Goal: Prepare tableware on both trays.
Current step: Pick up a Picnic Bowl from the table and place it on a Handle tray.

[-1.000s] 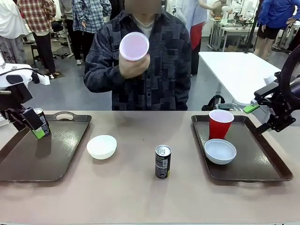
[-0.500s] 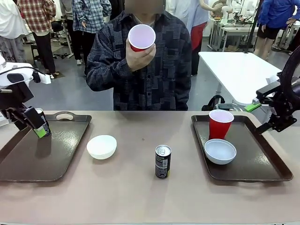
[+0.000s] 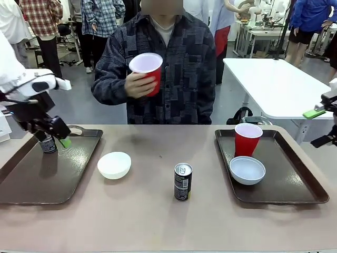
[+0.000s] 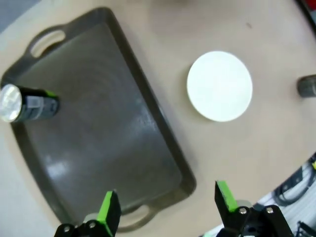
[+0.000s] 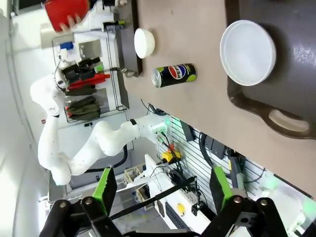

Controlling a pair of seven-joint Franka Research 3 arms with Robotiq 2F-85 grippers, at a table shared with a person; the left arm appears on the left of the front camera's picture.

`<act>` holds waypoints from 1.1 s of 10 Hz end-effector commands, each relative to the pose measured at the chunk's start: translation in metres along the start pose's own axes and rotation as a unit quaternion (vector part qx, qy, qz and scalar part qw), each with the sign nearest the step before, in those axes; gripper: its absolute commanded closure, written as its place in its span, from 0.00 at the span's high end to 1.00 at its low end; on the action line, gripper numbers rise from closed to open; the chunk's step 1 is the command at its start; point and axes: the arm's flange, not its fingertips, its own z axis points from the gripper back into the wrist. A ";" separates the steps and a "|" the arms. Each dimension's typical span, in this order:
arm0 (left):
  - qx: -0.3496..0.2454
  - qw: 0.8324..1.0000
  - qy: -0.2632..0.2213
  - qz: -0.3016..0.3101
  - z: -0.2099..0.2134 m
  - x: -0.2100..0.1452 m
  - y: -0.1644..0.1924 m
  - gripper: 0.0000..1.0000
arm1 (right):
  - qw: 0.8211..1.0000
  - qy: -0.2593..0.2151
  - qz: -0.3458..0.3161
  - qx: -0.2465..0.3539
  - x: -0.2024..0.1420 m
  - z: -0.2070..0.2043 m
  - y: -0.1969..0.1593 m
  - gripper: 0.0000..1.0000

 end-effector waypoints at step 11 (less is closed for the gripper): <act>-0.019 0.995 0.062 -0.075 0.038 -0.069 0.010 1.00 | 1.000 0.000 0.000 0.000 0.000 0.000 0.000 0.99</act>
